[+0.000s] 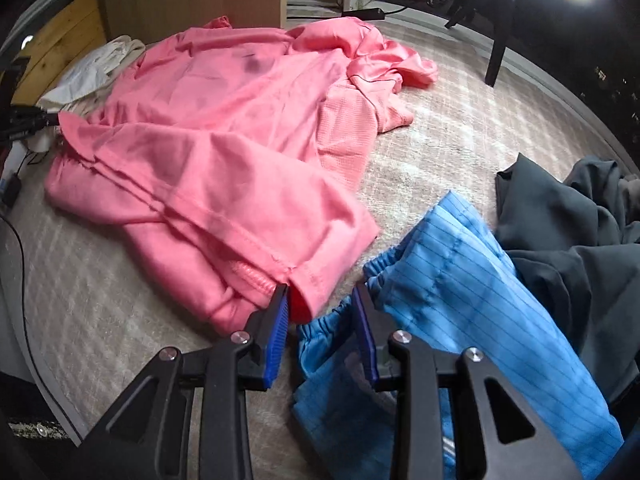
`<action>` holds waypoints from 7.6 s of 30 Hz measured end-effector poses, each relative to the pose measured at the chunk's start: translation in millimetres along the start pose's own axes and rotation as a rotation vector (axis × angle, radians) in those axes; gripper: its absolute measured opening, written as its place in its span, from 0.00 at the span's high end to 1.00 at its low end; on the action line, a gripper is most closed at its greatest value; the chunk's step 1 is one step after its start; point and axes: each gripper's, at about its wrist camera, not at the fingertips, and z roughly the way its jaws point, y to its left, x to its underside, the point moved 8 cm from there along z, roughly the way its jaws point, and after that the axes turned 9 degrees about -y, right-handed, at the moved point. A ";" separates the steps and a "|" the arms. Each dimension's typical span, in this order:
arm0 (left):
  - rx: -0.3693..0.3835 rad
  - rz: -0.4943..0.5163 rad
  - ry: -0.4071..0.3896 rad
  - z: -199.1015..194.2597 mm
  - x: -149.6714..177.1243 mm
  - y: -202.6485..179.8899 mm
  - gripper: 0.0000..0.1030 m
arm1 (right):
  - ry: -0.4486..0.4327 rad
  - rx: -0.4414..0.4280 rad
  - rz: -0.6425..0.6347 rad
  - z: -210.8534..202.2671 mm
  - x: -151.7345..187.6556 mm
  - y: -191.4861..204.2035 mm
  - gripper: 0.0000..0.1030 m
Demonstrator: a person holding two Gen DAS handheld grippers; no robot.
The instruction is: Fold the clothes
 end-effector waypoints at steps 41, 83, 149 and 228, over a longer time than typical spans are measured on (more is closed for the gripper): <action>-0.314 0.062 -0.405 -400.5 -87.0 5.0 1.00 | -0.585 0.243 0.069 -404.2 -143.5 22.6 0.99; -0.037 0.094 0.311 -176.4 333.0 -147.9 0.91 | 0.106 0.112 0.086 -196.9 272.2 86.0 0.96; -0.064 0.252 0.053 135.7 -136.3 -1.5 0.57 | -0.079 -0.015 -0.108 77.9 -203.8 -43.4 0.63; 0.165 0.380 -0.072 51.2 -155.4 -182.9 0.74 | -0.195 -0.203 0.146 -53.8 -134.6 -1.3 0.59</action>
